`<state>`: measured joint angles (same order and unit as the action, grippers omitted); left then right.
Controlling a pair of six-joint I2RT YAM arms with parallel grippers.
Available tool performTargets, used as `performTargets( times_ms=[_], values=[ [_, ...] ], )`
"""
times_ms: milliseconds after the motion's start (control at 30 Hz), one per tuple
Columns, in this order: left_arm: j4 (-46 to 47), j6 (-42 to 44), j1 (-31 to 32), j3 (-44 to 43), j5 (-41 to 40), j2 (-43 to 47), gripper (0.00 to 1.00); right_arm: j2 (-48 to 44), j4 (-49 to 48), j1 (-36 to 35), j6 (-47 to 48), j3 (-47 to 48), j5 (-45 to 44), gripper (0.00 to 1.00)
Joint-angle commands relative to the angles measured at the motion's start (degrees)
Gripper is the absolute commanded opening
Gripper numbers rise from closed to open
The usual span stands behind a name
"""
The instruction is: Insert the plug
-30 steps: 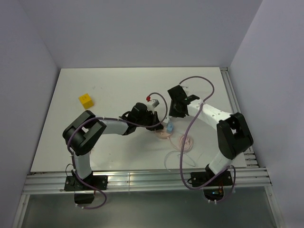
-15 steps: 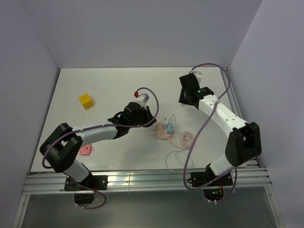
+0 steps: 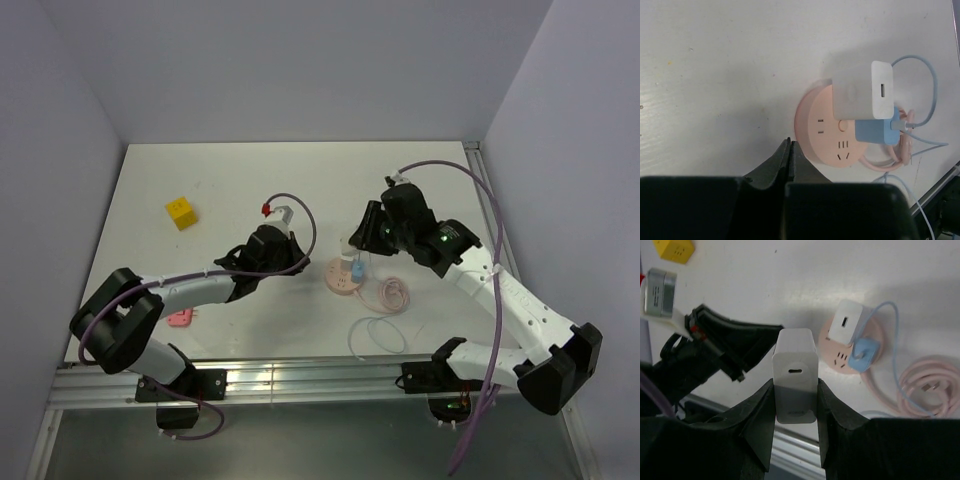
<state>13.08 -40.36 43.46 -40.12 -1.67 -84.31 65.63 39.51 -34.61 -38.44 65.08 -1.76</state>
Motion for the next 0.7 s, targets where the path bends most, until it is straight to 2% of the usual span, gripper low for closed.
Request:
performTargets(
  times_ms=[0,233,533,667],
  values=[
    [4.93,-1.65,-0.57,0.74,1.14,-2.08,0.04,-4.01,-0.92,-1.60,-5.06,-2.05,5.88,0.00],
    [10.12,-3.06,-0.57,1.53,5.19,-8.05,0.00,-5.95,-3.03,-1.78,-7.88,-9.26,9.93,0.00],
    [20.84,-6.92,-0.57,4.60,10.11,-14.21,0.00,-1.21,-0.66,-5.99,-11.22,-9.09,4.05,0.00],
    [23.74,-8.24,-0.05,6.10,10.81,-14.30,0.00,2.74,2.06,-6.17,-14.12,-7.25,-2.35,0.00]
  ],
)
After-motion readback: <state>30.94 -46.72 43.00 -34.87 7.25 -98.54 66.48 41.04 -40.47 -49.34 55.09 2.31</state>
